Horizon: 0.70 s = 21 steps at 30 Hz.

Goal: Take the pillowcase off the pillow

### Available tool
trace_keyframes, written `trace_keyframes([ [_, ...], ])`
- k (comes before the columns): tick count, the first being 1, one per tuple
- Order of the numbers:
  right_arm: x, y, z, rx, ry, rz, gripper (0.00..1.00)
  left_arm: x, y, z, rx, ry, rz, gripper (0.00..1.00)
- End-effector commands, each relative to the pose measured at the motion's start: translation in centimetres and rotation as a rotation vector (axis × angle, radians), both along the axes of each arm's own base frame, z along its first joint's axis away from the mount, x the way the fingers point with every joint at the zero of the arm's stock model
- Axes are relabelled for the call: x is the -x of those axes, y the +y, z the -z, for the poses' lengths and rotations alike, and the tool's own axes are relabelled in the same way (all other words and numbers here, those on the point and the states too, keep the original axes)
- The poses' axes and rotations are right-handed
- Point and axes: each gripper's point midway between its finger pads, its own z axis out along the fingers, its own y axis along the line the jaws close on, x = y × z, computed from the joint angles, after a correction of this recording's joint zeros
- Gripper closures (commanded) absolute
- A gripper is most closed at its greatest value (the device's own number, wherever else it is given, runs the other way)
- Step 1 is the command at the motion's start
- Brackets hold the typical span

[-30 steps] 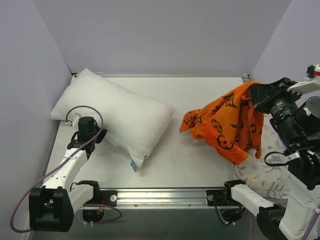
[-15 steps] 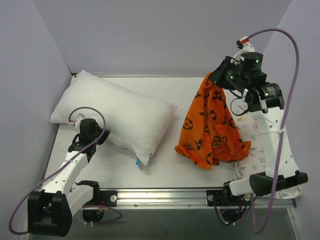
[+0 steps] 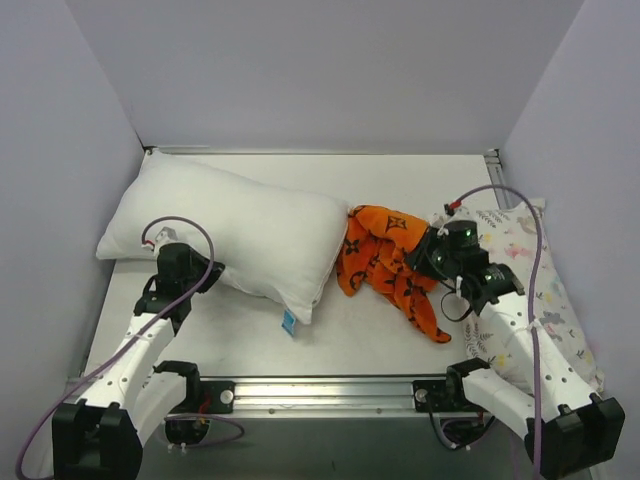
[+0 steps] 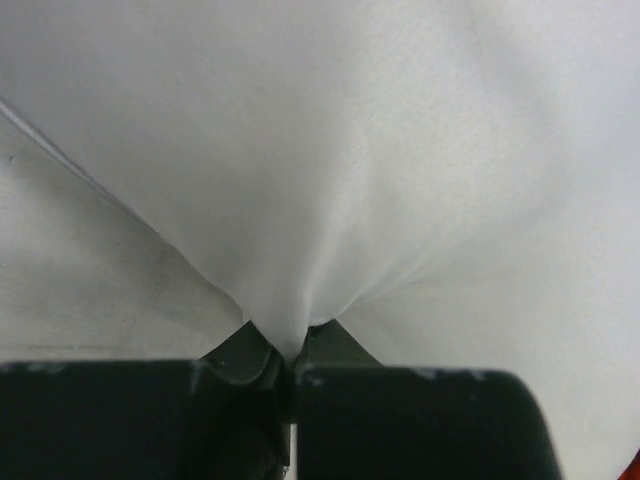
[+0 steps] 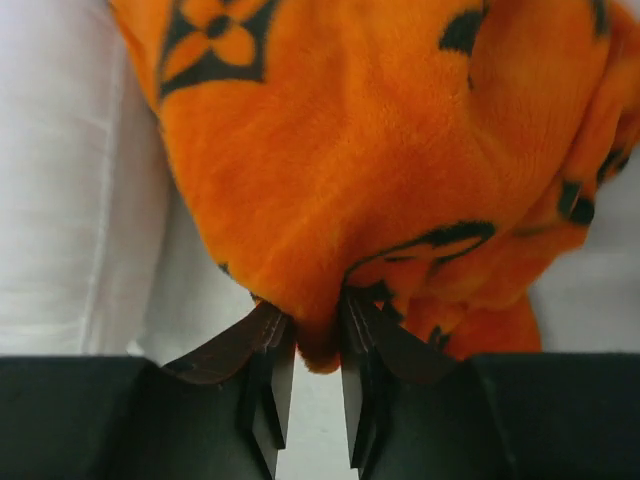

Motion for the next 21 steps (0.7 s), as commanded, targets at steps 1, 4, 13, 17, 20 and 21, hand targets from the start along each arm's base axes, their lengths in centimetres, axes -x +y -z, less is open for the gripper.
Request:
trace_keyframes([
  [1,1.0,0.1,3.4,-0.008,-0.03,0.026,0.72,0.5,-2.0,-2.3,-0.047,-0.062,0.181,1.0],
  [4,2.4,-0.9,3.5,0.031,-0.032,0.03,0.33,1.0,-2.9,-4.2,-0.116,-0.085,0.295,0.85],
  [13,2.9,-1.1,-4.0,0.082,-0.123,-0.044,0.0,3.7,-4.1,-13.0,-0.325,-0.243,0.408,0.27],
  [17,2.2,-1.0,-5.8,0.076,-0.162,-0.04,0.0,4.1,-4.6,-15.5,-0.37,-0.296,0.436,0.05],
  [20,1.9,-0.6,-6.2,0.07,-0.168,-0.059,0.0,4.3,-4.6,-16.1,-0.398,-0.316,0.459,0.05],
  [21,1.8,-0.4,-6.1,0.07,-0.168,-0.071,0.0,4.4,-4.4,-16.3,-0.406,-0.324,0.459,0.05],
])
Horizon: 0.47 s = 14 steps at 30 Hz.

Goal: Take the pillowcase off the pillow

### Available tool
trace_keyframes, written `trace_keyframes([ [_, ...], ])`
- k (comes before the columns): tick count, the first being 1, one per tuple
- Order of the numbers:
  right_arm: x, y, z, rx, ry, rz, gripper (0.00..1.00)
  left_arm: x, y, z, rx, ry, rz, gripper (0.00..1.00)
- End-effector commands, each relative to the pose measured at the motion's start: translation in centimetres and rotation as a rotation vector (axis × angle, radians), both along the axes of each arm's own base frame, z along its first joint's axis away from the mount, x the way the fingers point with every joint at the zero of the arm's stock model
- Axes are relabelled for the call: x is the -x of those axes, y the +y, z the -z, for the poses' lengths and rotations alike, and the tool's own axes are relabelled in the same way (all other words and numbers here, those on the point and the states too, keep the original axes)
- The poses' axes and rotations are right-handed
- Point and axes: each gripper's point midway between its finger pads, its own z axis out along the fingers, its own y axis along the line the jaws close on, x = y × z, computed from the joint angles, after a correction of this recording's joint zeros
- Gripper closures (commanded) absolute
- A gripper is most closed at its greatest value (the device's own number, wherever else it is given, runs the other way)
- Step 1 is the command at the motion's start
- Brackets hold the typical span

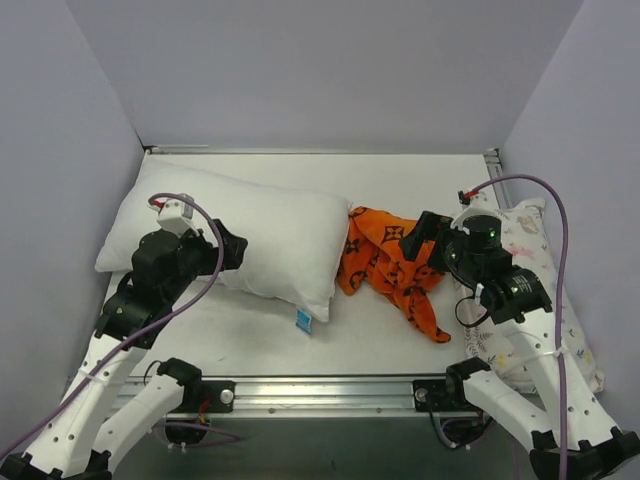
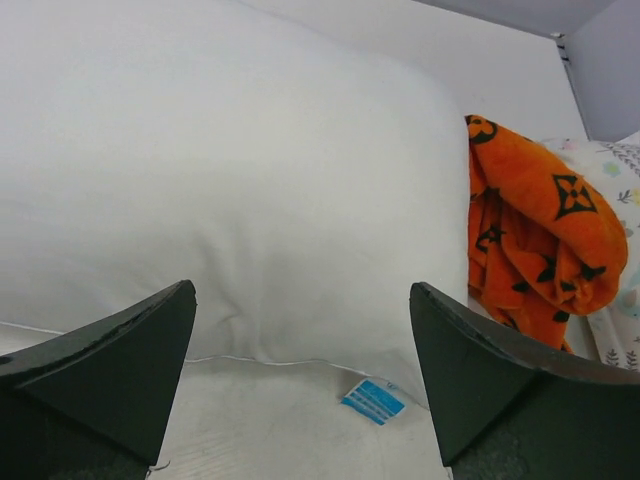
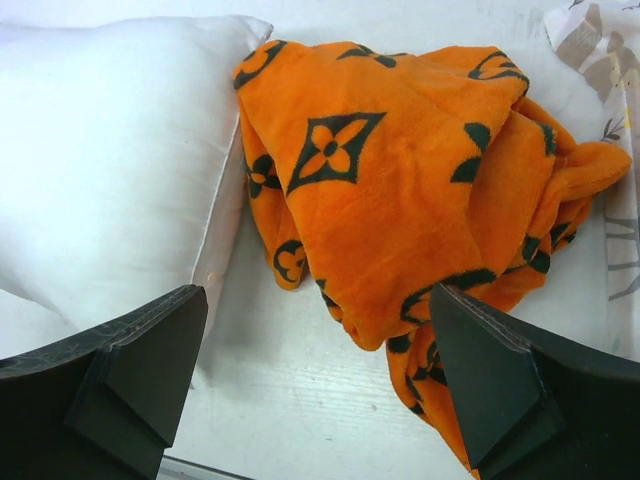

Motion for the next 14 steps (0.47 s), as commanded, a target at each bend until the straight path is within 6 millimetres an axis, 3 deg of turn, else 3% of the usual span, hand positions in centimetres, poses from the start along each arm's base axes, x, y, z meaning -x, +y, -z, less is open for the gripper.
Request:
trace_keyframes([
  [1,-0.3,0.2,-0.3,0.036,-0.005,-0.034,0.0,0.5,1.2,0.5,-0.107,0.004,-0.005,0.05],
  [14,-1.0,-0.5,1.0,0.057,-0.008,0.016,0.0,0.9,1.6,0.8,-0.135,-0.016,0.006,0.04],
])
